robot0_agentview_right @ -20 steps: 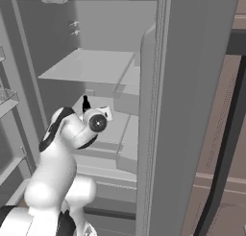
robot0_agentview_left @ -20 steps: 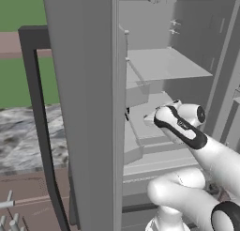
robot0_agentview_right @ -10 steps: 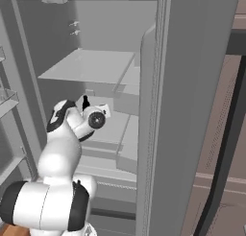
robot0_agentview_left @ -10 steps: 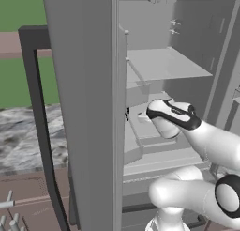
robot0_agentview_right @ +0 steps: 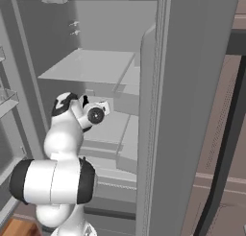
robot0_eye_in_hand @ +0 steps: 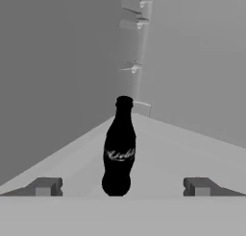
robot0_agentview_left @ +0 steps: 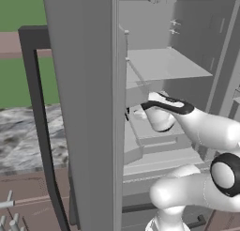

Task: Open the fridge, grab two sodas, and place both sodas inside the bowl with ice on the dining counter.

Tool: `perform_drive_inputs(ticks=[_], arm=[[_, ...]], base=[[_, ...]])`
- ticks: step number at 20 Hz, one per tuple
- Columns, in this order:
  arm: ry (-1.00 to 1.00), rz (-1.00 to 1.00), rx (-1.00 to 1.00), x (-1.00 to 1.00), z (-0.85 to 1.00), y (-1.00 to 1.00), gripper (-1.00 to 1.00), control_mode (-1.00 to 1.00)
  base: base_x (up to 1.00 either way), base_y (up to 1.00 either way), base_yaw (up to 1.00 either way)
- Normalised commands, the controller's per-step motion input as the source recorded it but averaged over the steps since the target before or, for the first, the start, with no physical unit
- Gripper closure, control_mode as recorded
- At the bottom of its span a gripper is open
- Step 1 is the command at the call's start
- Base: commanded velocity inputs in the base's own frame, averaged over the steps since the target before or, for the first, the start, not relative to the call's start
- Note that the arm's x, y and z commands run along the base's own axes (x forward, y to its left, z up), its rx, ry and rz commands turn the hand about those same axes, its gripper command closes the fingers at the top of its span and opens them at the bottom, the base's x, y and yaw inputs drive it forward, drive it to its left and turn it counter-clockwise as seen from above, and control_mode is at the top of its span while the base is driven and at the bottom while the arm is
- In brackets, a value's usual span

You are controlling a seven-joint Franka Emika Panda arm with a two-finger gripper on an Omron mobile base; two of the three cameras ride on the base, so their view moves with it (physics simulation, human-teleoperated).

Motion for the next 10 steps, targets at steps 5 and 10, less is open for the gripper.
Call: perform_drive_inputs(ticks=[5, 10], arm=[[0.02, 0.0, 0.02, 0.27, 0.0, 0.15, -1.0, -1.0], [0.02, 0.0, 0.0, 0.25, 0.0, 0.08, -1.0, -1.0]], base=[[0.0, 0.0, 0.0], [0.0, 0.0, 0.0]])
